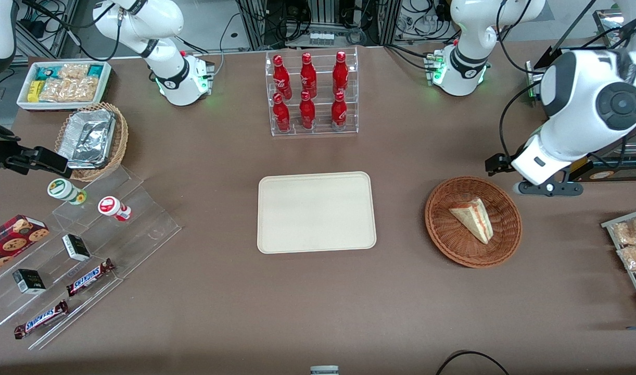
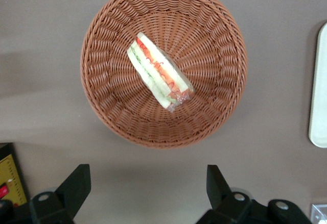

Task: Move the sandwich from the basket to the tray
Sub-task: 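Lower the open left gripper over the wrapped sandwich in the basket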

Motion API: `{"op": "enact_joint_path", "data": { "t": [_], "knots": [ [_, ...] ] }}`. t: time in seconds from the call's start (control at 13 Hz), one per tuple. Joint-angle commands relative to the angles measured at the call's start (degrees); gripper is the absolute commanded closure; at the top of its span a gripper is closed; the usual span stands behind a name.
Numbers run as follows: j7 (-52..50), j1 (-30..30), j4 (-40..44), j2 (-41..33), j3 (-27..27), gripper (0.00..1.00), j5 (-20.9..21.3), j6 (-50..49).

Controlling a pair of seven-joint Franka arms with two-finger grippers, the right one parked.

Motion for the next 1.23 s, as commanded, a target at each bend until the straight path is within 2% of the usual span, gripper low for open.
{"op": "enact_joint_path", "data": {
  "t": [0.0,0.23,0.38,0.69,0.85,0.92,1.15],
  "knots": [
    [-0.6,0.0,-7.0,-1.6,0.2,0.00,0.8,8.5],
    [-6.9,-0.1,-7.8,1.1,0.2,0.00,0.8,12.8],
    [-14.5,-0.1,-7.7,2.7,0.2,0.00,0.8,14.6],
    [-35.1,-0.6,-7.6,6.0,-0.1,0.00,-0.1,18.2],
    [-46.0,-0.8,-6.9,8.0,-0.1,0.00,-3.9,20.6],
    [-50.5,-1.0,-6.9,8.5,-0.2,0.00,-4.0,22.2],
    [-50.4,-2.2,-6.9,9.9,-0.6,0.00,-2.4,22.2]
  ]
}}
